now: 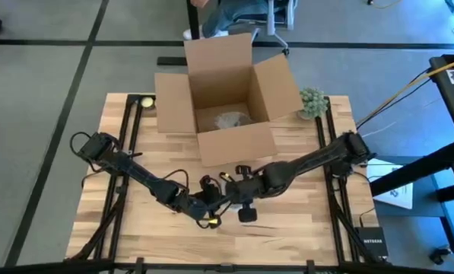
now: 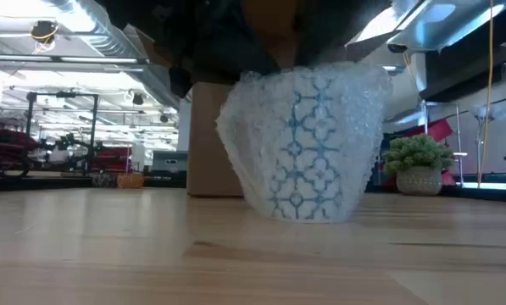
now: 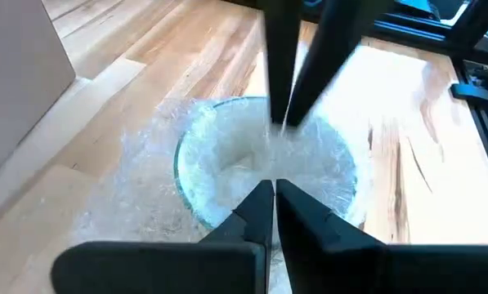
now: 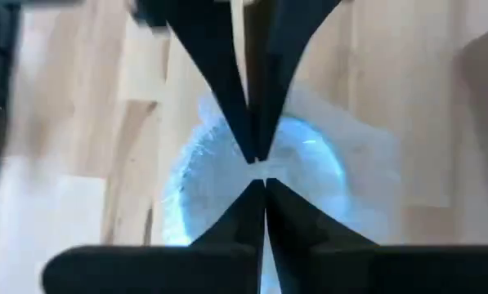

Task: Wrap mug
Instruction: Wrap the white patterned mug with the transparent bubble wrap

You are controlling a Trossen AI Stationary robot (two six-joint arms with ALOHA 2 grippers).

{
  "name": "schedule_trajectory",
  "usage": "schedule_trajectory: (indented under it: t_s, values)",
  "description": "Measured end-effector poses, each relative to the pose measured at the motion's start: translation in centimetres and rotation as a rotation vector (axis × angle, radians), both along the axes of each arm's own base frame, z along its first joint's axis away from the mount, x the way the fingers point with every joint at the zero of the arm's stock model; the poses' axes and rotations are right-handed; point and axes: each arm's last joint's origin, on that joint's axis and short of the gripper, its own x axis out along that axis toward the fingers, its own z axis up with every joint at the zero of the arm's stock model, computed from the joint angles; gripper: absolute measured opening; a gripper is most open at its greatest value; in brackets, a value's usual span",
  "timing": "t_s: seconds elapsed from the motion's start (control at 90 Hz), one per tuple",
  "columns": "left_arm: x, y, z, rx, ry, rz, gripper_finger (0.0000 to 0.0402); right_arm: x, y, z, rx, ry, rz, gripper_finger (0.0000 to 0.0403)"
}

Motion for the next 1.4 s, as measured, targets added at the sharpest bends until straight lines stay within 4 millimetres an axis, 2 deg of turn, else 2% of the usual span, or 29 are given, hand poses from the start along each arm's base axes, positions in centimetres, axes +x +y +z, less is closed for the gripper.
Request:
schedule_trajectory:
  t_s: [0.1,0.156,0.222,0.311,0.433,0.489,0.589,0.689,0.767,0.911,1.022,1.156,1.3,1.4]
  values:
    - [0.0,0.0,0.0,-0.001,-0.001,0.0,0.0,-0.1,-0.5,0.1,-0.046,-0.004,-0.029,0.0001]
    - [0.0,0.0,0.0,-0.003,-0.002,0.001,0.0,-0.1,-0.6,-0.5,-0.072,-0.001,-0.043,0.0001]
    - [0.0,0.0,0.0,-0.005,-0.002,0.002,0.0,0.3,-0.6,-2.3,-0.079,-0.004,-0.048,0.0001]
    - [0.0,0.0,0.1,-0.005,-0.008,0.007,0.0,0.5,-0.5,-5.7,-0.107,0.051,-0.045,0.0001]
    - [0.1,0.0,0.2,-0.009,-0.017,0.006,0.0,0.9,-0.1,-8.2,-0.077,0.048,-0.049,0.0]
    - [0.1,0.0,0.2,-0.006,-0.013,0.005,0.0,1.1,0.0,-8.7,-0.053,0.056,-0.039,0.0]
    - [0.1,0.0,0.3,-0.006,-0.017,0.006,0.0,1.2,0.1,-8.6,-0.038,0.061,-0.021,0.0]
    - [0.1,0.0,0.3,-0.006,-0.016,0.006,0.0,1.1,0.1,-7.2,-0.056,0.086,-0.008,0.0001]
    - [0.0,0.0,0.1,0.0,-0.005,0.004,0.0,1.1,0.1,-5.0,-0.06,0.079,0.011,0.0001]
    - [0.0,0.0,0.1,0.003,-0.003,0.003,0.0,0.3,-0.2,0.4,-0.049,0.025,0.012,0.0001]
    - [0.0,0.0,0.1,0.004,-0.003,0.003,0.0,-0.2,-0.5,1.8,-0.058,0.011,0.002,0.0001]
    - [0.0,0.0,0.1,0.004,-0.003,0.003,0.0,-0.3,-0.6,1.2,-0.092,-0.004,-0.028,0.0001]
    - [0.0,0.0,0.1,0.003,-0.004,0.004,0.0,-0.4,-0.7,-3.6,-0.128,0.096,-0.032,0.0001]
    - [0.0,0.0,0.1,0.002,-0.008,0.007,0.0,-0.3,-0.6,-5.9,-0.113,0.081,-0.033,0.0001]
